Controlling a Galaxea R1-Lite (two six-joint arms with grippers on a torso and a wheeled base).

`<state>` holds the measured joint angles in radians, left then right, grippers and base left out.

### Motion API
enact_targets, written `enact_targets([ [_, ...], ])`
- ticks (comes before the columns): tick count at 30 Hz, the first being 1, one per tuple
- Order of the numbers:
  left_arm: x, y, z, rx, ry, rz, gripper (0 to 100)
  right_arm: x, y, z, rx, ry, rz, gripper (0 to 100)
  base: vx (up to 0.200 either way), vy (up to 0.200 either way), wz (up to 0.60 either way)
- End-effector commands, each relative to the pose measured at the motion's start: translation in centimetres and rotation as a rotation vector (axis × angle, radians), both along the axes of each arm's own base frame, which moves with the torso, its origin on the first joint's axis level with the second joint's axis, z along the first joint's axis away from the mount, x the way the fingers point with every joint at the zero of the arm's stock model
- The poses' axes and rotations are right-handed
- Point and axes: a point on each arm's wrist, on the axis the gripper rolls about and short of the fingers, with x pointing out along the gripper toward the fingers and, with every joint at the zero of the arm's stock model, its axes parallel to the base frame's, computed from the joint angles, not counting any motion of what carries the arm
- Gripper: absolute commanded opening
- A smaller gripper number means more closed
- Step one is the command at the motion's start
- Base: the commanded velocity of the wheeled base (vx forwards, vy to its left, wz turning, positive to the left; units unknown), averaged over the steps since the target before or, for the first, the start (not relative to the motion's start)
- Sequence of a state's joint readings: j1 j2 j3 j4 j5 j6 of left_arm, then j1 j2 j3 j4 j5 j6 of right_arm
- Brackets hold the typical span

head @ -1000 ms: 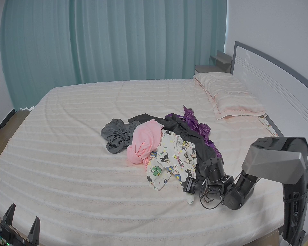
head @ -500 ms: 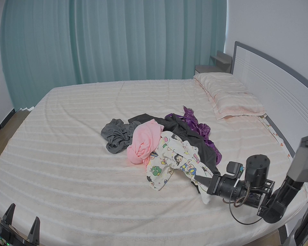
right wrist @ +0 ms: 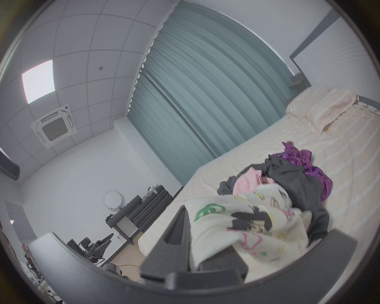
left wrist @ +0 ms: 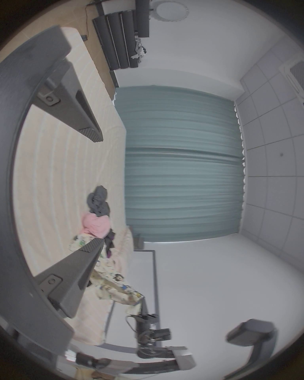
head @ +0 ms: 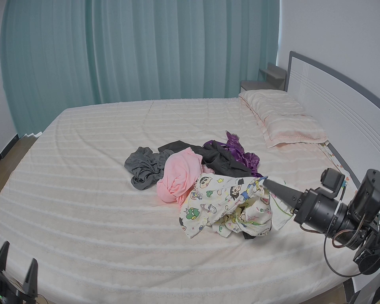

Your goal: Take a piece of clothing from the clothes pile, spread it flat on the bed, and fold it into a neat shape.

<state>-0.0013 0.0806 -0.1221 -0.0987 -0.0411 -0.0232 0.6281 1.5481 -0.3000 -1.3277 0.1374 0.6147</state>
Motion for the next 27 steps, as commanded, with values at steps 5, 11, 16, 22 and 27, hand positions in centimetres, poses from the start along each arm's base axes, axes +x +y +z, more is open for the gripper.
enact_targets([
  [5,11.7,-3.0,7.0,0.174,0.335,-0.596,100,0.9,-0.4,7.6,0.116,-0.209,0.007,0,0.0,0.0,0.0],
  [11,18.6,-8.6,3.6,0.229,0.594,-0.764,100,0.8,-0.4,6.2,0.074,-0.151,0.042,0,0.0,0.0,0.0],
  [16,24.5,-13.9,-2.9,0.138,0.618,-0.623,100,0.8,-0.3,4.0,0.029,-0.075,0.092,0,0.0,0.0,0.0],
  [22,26.0,-17.7,-7.9,-0.087,0.68,-0.631,100,1.8,0.4,2.9,0.048,0.004,0.106,0,0.0,0.0,0.0],
  [27,26.6,-18.7,-11.4,-0.091,0.698,-0.648,100,1.6,0.6,3.6,0.067,-0.019,0.127,0,0.0,0.0,0.0],
])
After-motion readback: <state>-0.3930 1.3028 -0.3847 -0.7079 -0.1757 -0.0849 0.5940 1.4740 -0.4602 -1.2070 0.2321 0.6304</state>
